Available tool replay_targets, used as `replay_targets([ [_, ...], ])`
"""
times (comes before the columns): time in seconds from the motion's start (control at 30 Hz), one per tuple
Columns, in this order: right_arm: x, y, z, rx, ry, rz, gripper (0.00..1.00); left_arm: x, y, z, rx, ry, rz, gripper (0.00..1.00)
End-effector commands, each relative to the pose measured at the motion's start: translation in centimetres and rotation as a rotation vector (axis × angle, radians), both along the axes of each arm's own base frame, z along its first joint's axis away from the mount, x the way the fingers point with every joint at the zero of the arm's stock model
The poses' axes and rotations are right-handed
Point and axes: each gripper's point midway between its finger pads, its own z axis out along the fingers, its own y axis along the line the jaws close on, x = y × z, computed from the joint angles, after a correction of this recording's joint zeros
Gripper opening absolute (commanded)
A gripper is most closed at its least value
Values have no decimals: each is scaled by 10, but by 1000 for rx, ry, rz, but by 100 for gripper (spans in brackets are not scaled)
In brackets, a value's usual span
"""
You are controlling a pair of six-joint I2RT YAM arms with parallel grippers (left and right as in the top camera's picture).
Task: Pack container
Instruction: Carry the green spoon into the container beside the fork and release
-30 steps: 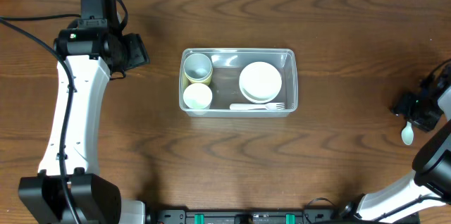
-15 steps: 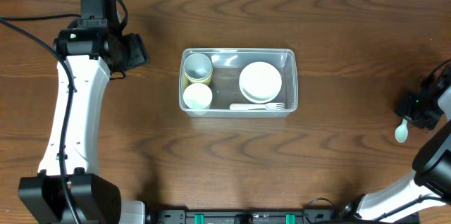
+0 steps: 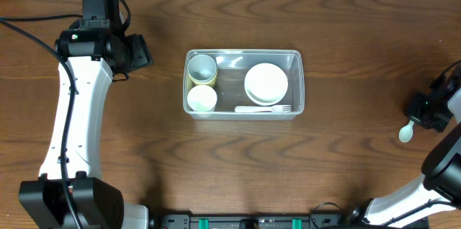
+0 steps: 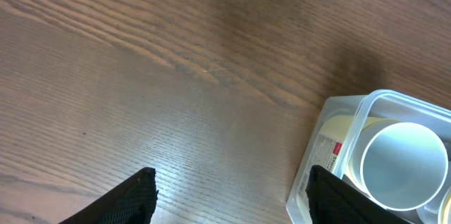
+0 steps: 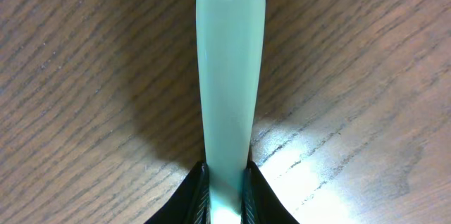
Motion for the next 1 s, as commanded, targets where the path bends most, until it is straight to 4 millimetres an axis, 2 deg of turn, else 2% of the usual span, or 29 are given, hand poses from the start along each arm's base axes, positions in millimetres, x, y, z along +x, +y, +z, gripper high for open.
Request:
replay_targets([
  [0.0, -1, 11, -8, 56, -12, -19, 8, -1, 0, -3, -7, 10, 9, 69],
  [0.07, 1, 12, -8, 66, -21, -17, 1, -1, 0, -3, -7, 10, 9, 69],
  [0.17, 7, 15, -4, 84, -40, -12, 1, -1, 0, -3, -7, 10, 9, 69],
  [0.27, 23, 25, 11, 119, -101, 19, 1, -1, 0, -3, -7, 10, 9, 69],
  [0.37, 45, 34, 43, 107, -169, 68, 1, -1, 0, -3, -7, 10, 9, 69],
  [0.47, 69, 51, 90, 56, -252, 182, 1, -1, 0, -3, -7, 10, 9, 69],
  [0.5, 79, 63, 112, 35, -295, 241, 1, -1, 0, -3, -7, 10, 9, 69],
  [0.63, 106, 125, 184, -46, -443, 533, 1, -1, 0, -3, -7, 10, 9, 69],
  [0.67, 111, 158, 209, -89, -497, 677, 1, -1, 0, -3, -7, 10, 9, 69],
  [0.73, 114, 204, 234, -138, -555, 879, 1, -1, 0, -3, -7, 10, 9, 69],
  [0.83, 104, 282, 252, -204, -613, 1231, 1, -1, 0, -3, -7, 10, 9, 69],
  [0.9, 94, 328, 250, -233, -615, 1404, 1, -1, 0, -3, -7, 10, 9, 69],
  [0.97, 85, 361, 242, -267, -589, 1529, 1, -1, 0, -3, -7, 10, 9, 69],
])
